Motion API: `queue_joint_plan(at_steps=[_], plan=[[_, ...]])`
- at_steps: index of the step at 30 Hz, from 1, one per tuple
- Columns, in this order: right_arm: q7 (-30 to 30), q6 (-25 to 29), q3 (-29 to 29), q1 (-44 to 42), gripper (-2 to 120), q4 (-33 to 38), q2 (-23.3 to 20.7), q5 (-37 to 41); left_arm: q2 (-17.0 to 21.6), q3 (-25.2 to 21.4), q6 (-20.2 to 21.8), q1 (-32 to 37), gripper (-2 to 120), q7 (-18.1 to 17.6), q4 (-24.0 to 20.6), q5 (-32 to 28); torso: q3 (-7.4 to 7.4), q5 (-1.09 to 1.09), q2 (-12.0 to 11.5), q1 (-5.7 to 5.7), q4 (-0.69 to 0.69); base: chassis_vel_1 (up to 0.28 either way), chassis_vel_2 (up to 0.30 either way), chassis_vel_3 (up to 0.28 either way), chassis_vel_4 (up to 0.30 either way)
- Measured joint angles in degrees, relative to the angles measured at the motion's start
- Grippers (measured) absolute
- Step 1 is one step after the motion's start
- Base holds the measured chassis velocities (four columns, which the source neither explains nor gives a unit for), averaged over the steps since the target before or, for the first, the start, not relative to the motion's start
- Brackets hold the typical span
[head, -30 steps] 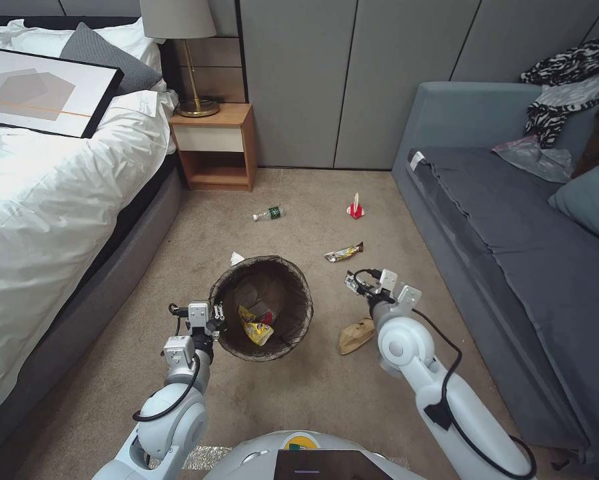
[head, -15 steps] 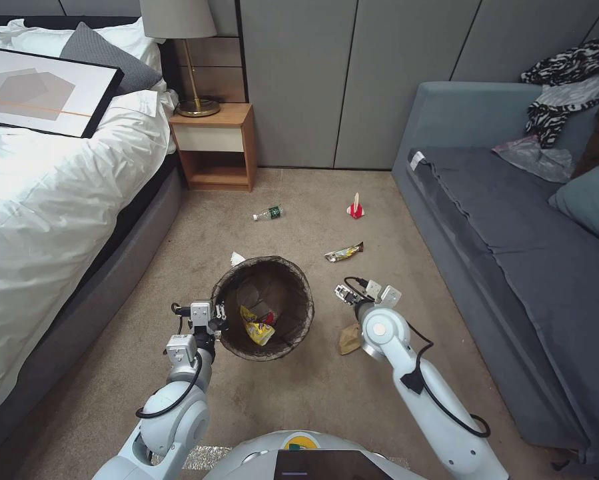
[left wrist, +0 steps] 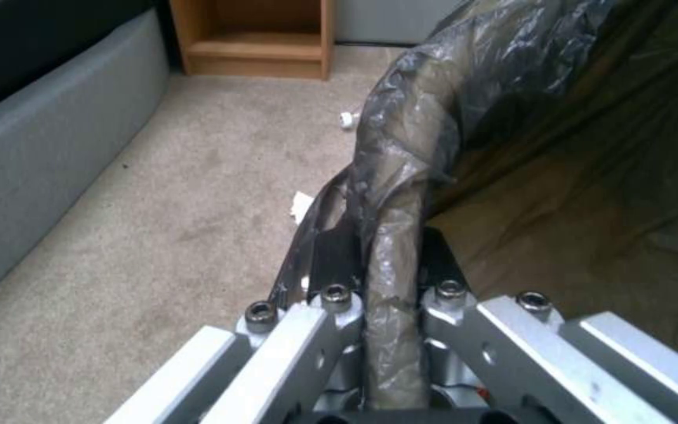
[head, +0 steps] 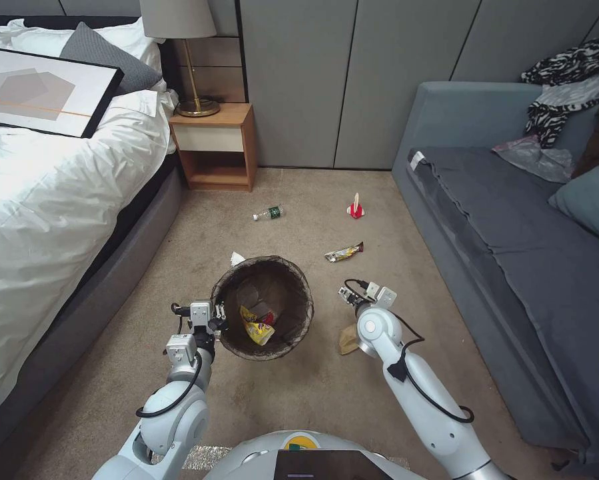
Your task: Pick up the trash bin, then pick up the garbage from the floor and place it into the trash bin.
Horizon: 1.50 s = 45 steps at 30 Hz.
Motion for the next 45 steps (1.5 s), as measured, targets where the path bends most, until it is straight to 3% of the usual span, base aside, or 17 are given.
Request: queue_joint_plan(at_steps=[4,11,18,29,45], plan=[[-0.48,0.93,0.17,0.46,100,-1.82,0.12,-2.28,0.01,-0.07,-0.02,-0.03,2,0.02,0.0,-0.16,0.0,0.0,0.0,0.0,0.0,0.0,0.0,0.0,0.0],[2.55,0.68,1.21,-2.96,100,6.7,-1.93,-3.45,-0.25,0.46,-0.04,-0.5,2,-0.04,0.31,-0.14,0.0,0.0,0.0,0.0,-0.01,0.0,0.0,0.0,0.0],[5.31,0.07,1.84,-3.73,100,7.86,-2.55,-3.55,-0.27,0.47,-0.02,-0.47,2,-0.07,0.36,-0.11,0.0,0.01,0.0,0.0,-0.01,0.0,0.0,0.0,0.0],[7.57,-0.02,2.79,-4.75,100,5.58,-2.48,-4.95,-0.28,0.79,0.05,-0.73,2,-0.12,0.57,-0.1,0.0,0.01,0.0,0.0,-0.01,0.0,0.0,0.0,0.0],[6.66,-0.12,2.42,-3.52,100,-3.11,-1.07,-4.29,0.21,1.01,0.12,-0.9,2,-0.15,0.57,-0.26,0.0,0.01,0.0,0.0,-0.01,0.0,0.0,0.0,0.0]])
